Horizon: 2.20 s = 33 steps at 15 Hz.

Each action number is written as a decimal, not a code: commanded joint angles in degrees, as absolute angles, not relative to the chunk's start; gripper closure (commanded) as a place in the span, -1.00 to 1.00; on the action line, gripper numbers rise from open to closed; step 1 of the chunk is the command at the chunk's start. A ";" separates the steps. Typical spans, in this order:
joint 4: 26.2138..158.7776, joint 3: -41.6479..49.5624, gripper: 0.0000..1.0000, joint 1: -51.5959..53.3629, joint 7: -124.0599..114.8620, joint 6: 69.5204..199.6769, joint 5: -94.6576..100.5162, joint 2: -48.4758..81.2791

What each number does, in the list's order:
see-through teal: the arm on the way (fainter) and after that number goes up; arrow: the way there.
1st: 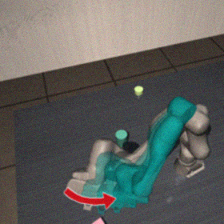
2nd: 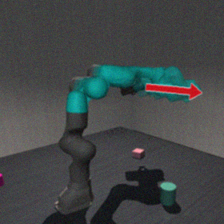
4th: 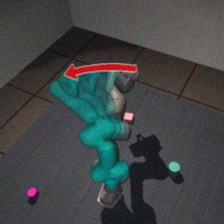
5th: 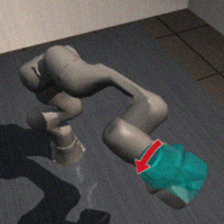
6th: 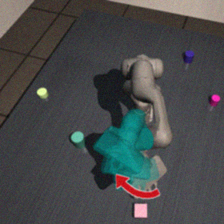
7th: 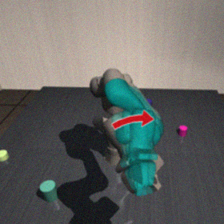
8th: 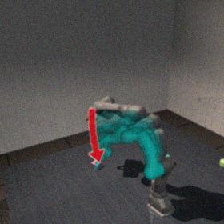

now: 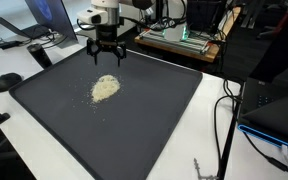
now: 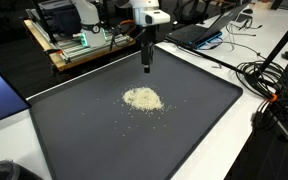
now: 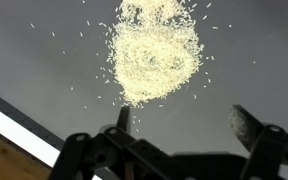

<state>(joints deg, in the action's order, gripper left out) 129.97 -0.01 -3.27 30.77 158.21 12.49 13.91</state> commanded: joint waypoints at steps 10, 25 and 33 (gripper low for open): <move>146.28 -11.89 -1.00 -17.13 31.21 187.66 2.46 13.47; 146.00 -33.47 -1.00 -49.93 29.86 197.45 15.69 29.93; 144.34 -42.31 -1.00 -61.67 31.56 182.54 20.70 28.48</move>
